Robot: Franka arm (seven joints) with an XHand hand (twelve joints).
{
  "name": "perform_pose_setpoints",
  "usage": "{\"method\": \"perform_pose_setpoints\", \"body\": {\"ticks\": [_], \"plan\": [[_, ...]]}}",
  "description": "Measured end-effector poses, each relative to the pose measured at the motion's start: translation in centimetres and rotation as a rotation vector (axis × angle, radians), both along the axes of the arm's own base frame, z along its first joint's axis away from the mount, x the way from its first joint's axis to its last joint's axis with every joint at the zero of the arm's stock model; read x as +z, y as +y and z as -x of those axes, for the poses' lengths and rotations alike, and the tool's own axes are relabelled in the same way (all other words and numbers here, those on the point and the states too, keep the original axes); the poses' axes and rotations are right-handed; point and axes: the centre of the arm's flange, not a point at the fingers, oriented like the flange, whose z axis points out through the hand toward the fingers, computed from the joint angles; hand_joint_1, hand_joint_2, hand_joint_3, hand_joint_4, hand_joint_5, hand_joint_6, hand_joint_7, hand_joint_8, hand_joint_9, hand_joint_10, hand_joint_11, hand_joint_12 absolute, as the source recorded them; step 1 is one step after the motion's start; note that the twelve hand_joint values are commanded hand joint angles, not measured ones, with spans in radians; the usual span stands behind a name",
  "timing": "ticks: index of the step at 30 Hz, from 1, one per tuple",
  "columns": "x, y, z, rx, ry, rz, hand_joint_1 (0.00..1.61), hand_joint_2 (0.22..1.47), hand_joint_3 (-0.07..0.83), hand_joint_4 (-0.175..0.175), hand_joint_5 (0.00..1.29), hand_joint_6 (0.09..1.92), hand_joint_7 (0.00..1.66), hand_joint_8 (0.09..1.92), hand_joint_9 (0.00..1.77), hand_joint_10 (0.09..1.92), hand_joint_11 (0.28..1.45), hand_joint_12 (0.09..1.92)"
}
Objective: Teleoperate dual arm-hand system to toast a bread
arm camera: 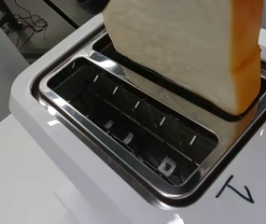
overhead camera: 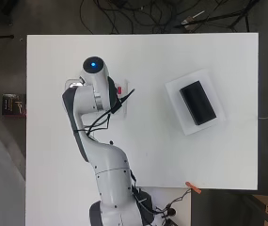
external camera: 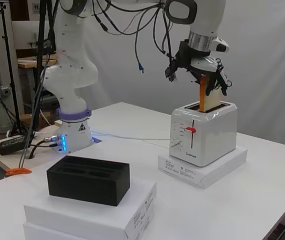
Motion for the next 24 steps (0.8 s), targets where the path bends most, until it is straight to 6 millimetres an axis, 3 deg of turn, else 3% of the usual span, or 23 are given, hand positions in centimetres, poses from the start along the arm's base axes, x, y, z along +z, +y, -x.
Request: {"method": "perform_pose_setpoints", "body": {"ticks": [3,9,10,11,12,13,15,20,22,24], "plan": [[-1.5,-0.2,-1.0,-0.012,0.02,0.034,1.25,1.12,0.0,-0.175,0.78,1.15,1.18,0.77,1.49,0.09,0.79,0.24],[-1.8,0.3,-1.8,-0.013,0.013,0.039,1.25,1.12,0.0,-0.175,0.78,1.15,1.19,0.75,1.49,0.09,0.79,0.24],[-2.6,0.5,-1.6,-0.01,0.028,0.041,1.12,1.16,-0.001,-0.049,0.77,1.21,1.2,0.58,1.48,0.09,0.78,0.24],[-3.5,0.7,-1.5,-0.005,0.045,0.048,0.82,1.07,-0.02,-0.019,0.57,0.88,1.03,0.34,1.24,0.09,0.68,0.16],[-4.3,0.8,-1.4,0.002,0.057,0.057,0.47,0.94,-0.029,-0.014,0.34,0.51,0.66,0.18,0.82,0.09,0.56,0.09],[-4.7,0.8,-1.5,0.009,0.065,0.063,0.25,0.85,-0.034,-0.013,0.18,0.26,0.39,0.09,0.54,0.09,0.5,0.09],[-4.3,0.9,-1.7,0.014,0.059,0.071,0.06,0.77,-0.03,-0.005,0.05,0.09,0.17,0.09,0.3,0.09,0.46,0.09],[0.1,-1.0,-1.9,-0.128,-0.119,0.019,0.0,0.94,0.014,0.023,0.15,0.09,0.28,0.09,0.37,0.09,0.46,0.09],[-0.6,-2.6,-1.1,-0.193,-0.147,0.011,0.0,1.0,0.01,0.024,0.2,0.09,0.31,0.09,0.41,0.09,0.45,0.09],[-3.2,-4.5,0.0,-0.252,-0.108,0.022,0.0,1.01,0.009,0.013,0.23,0.09,0.32,0.09,0.42,0.09,0.45,0.09]]}}
